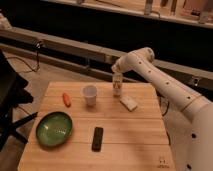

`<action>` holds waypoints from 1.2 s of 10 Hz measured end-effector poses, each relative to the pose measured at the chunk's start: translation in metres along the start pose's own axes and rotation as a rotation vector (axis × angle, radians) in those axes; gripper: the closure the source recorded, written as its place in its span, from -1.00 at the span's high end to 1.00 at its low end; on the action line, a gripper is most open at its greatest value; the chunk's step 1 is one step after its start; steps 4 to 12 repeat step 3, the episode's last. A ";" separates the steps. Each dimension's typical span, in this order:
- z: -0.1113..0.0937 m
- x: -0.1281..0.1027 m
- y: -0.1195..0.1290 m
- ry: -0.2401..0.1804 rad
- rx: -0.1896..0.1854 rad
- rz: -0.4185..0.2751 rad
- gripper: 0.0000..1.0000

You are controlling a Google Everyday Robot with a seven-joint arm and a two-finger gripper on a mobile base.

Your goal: Stand the bottle upright

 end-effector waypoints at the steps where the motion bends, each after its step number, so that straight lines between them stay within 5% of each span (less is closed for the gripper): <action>1: 0.000 -0.001 0.000 -0.002 0.000 0.008 0.60; 3: -0.002 -0.001 0.004 -0.001 0.005 0.008 0.41; 12: -0.002 -0.001 0.004 -0.001 0.005 0.008 0.41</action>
